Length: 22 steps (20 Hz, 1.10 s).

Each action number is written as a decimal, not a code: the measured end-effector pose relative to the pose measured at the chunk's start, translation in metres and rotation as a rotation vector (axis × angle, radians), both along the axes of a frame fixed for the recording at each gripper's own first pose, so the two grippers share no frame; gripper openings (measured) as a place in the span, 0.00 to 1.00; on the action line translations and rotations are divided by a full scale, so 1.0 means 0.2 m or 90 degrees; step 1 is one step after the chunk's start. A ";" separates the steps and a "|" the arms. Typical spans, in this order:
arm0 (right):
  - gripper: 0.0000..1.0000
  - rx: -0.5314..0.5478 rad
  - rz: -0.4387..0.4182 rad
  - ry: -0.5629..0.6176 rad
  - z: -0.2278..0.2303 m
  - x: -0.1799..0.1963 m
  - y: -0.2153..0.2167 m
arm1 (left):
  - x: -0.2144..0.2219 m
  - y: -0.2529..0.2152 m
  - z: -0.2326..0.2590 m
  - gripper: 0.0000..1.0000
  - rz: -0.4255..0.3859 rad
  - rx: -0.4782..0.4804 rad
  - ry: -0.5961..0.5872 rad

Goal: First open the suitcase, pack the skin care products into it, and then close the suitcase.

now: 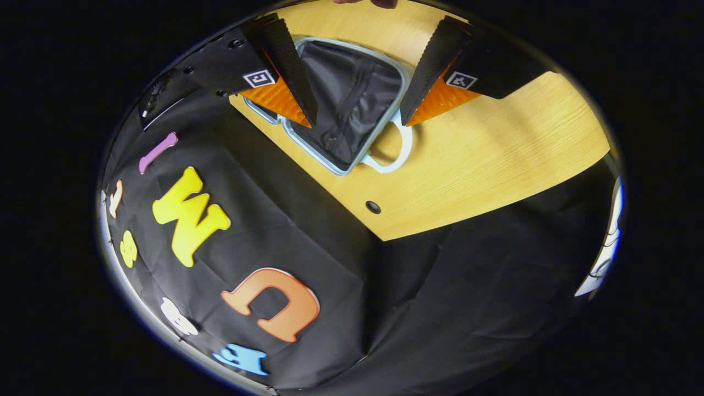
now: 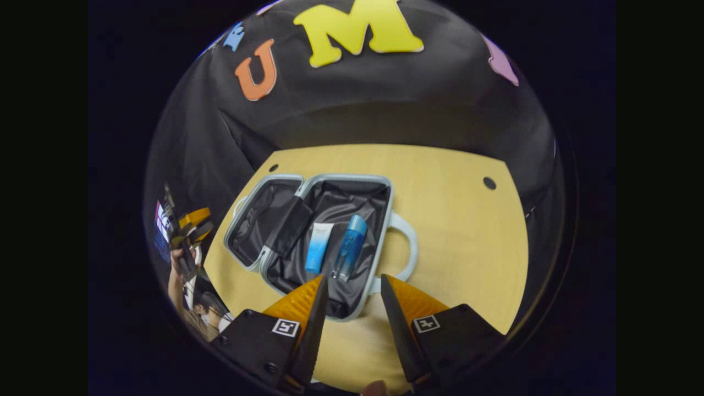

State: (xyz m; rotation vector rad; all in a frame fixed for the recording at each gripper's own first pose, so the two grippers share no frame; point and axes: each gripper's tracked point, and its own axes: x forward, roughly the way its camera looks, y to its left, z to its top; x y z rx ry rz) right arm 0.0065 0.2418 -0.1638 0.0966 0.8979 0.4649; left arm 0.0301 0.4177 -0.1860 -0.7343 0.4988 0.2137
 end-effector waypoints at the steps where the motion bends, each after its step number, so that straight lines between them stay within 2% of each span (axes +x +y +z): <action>1: 0.58 0.002 -0.009 -0.026 0.05 0.01 -0.04 | 0.04 0.03 -0.09 0.96 -0.002 -0.002 0.024; 5: 0.57 -0.015 -0.033 -0.099 0.19 0.03 -0.21 | 0.20 0.10 -0.32 0.93 0.000 -0.024 0.085; 6: 0.57 -0.018 -0.035 -0.109 0.21 0.03 -0.24 | 0.22 0.12 -0.35 0.81 0.007 -0.023 0.095; 7: 0.57 -0.020 -0.038 -0.114 0.22 0.03 -0.25 | 0.25 0.13 -0.39 0.89 0.011 -0.024 0.101; 10: 0.57 -0.015 -0.050 -0.113 0.23 0.02 -0.28 | 0.30 0.16 -0.42 0.83 0.025 -0.032 0.123; 11: 0.57 -0.012 -0.056 -0.108 0.22 0.02 -0.29 | 0.31 0.18 -0.44 0.75 0.030 -0.028 0.131; 12: 0.57 -0.009 -0.061 -0.104 0.22 0.01 -0.30 | 0.31 0.19 -0.46 0.55 0.037 -0.018 0.145; 13: 0.57 -0.006 -0.065 -0.101 0.21 0.01 -0.31 | 0.31 0.20 -0.46 0.42 0.039 -0.015 0.155; 14: 0.57 -0.004 -0.070 -0.102 0.21 0.01 -0.32 | 0.33 0.19 -0.46 0.49 0.040 -0.017 0.159; 17: 0.57 0.004 -0.082 -0.114 0.24 0.00 -0.37 | 0.34 0.17 -0.41 0.22 0.038 0.000 0.168; 18: 0.57 0.005 -0.086 -0.122 0.26 0.00 -0.40 | 0.33 0.17 -0.38 0.20 0.034 0.018 0.175; 19: 0.53 0.001 -0.091 -0.134 0.28 0.01 -0.43 | 0.33 0.16 -0.32 0.18 0.033 0.041 0.175; 22: 0.57 -0.013 -0.124 -0.206 0.40 0.05 -0.56 | 0.37 0.15 -0.05 0.13 0.045 0.116 0.123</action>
